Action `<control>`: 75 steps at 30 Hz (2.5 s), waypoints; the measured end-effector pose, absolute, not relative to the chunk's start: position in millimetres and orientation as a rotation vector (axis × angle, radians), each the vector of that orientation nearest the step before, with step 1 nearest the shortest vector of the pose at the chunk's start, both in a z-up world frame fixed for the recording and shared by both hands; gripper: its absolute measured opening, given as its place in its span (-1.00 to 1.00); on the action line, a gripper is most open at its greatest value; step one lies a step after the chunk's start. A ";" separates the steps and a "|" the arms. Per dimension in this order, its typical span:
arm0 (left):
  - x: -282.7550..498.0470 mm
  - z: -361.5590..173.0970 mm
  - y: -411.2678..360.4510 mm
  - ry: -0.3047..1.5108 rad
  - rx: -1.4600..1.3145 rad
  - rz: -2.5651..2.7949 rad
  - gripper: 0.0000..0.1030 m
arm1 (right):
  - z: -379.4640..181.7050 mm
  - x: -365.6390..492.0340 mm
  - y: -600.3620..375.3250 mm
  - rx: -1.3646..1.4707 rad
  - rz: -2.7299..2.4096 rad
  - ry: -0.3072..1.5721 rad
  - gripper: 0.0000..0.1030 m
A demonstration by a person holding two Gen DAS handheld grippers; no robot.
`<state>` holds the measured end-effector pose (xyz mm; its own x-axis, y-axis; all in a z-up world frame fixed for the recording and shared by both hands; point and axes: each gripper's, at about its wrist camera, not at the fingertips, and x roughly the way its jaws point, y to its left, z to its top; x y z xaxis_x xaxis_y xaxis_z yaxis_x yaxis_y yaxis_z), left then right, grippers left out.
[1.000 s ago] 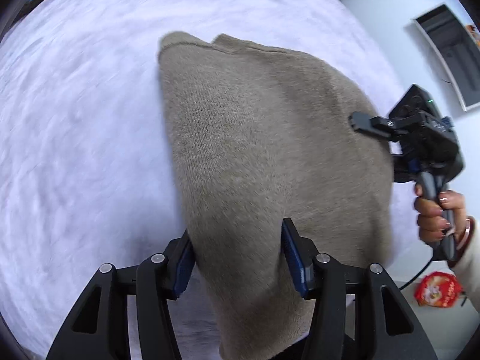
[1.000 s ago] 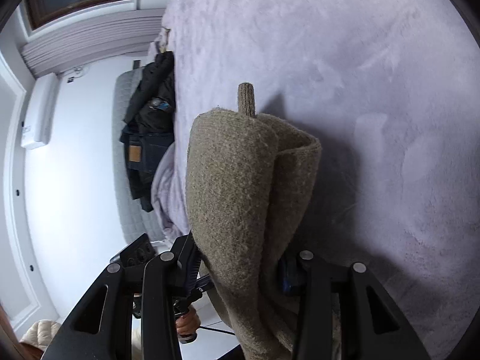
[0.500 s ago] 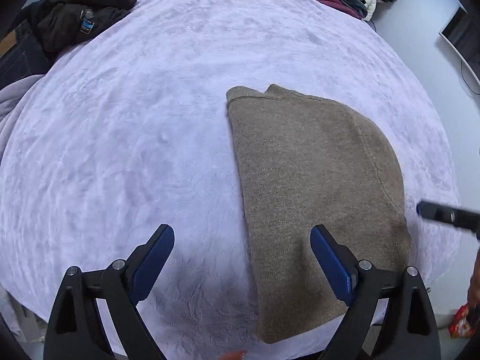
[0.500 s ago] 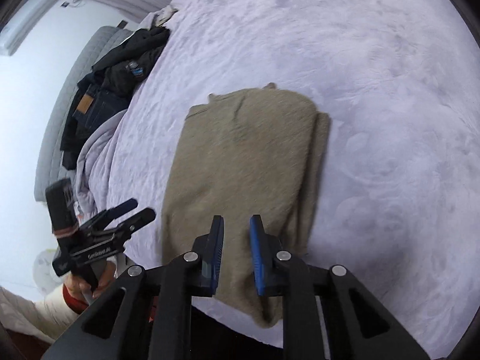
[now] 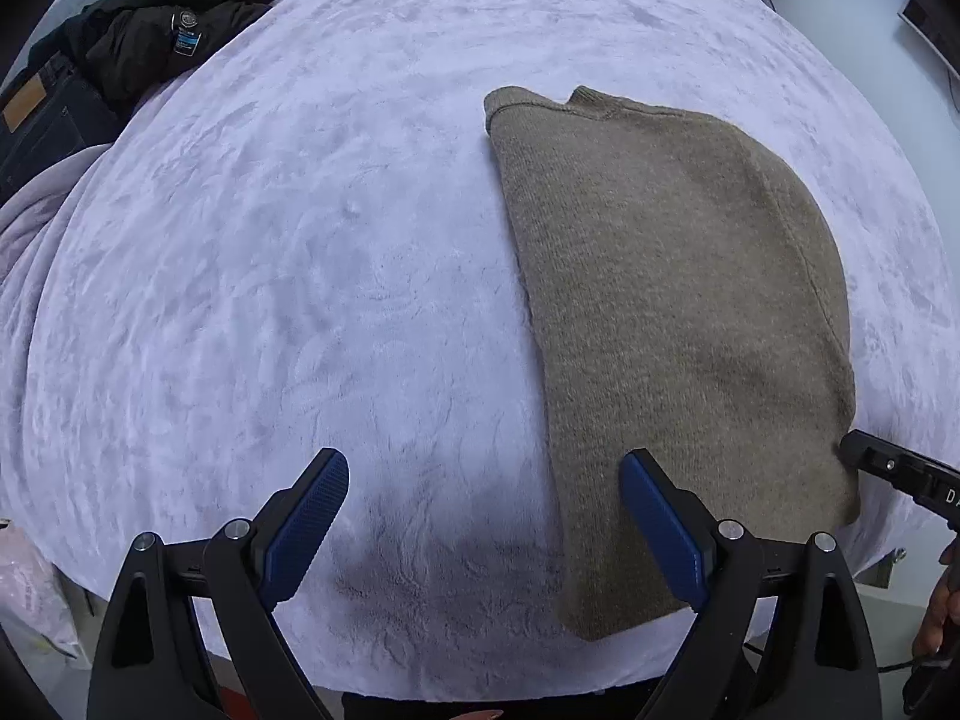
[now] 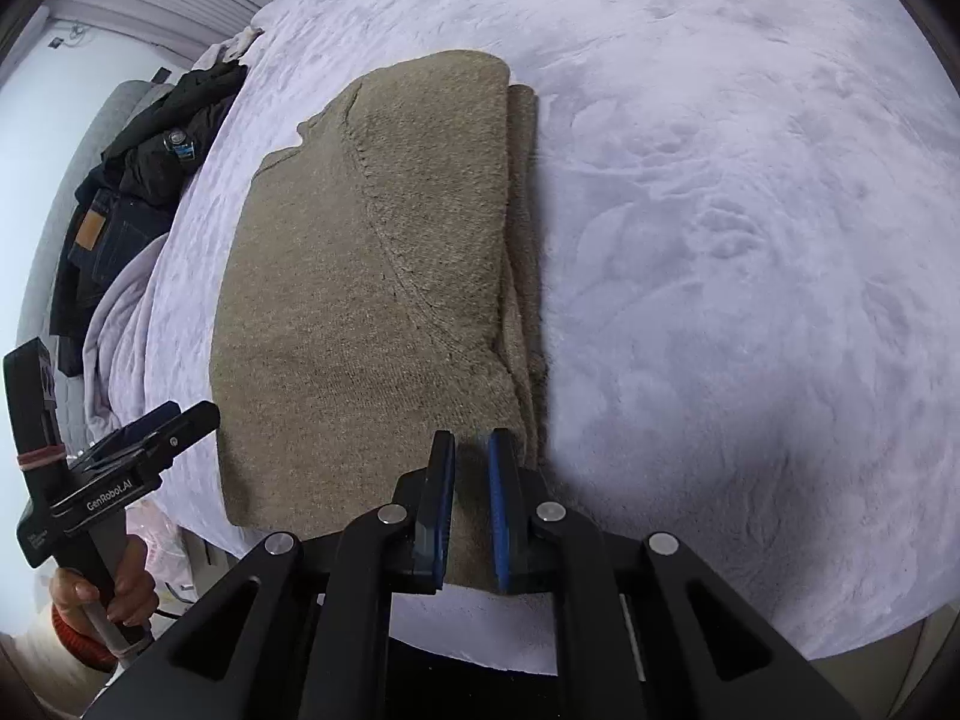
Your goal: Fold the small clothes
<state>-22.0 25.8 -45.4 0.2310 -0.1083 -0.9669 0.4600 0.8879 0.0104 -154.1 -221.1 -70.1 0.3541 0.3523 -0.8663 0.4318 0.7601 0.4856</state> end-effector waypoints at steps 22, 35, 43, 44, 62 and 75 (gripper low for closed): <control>-42.5 23.7 31.8 1.286 0.347 -0.343 0.80 | 26.8 -146.1 -201.2 0.708 -0.173 1.239 0.38; -41.4 39.7 26.7 1.329 0.330 -0.356 1.00 | 54.0 -132.0 -188.1 0.581 -0.207 1.263 0.65; -38.7 45.1 21.5 1.328 0.336 -0.345 1.00 | 68.7 -124.3 -184.4 0.451 -0.248 1.256 1.00; -38.1 46.2 21.5 1.326 0.335 -0.345 1.00 | 69.0 -123.5 -184.7 0.457 -0.249 1.259 1.00; -33.1 57.0 22.8 1.297 0.338 -0.331 1.00 | 70.6 -114.9 -182.7 0.413 -0.316 1.311 1.00; -33.2 58.0 24.0 1.296 0.330 -0.333 1.00 | 72.2 -113.8 -181.6 0.404 -0.324 1.313 1.00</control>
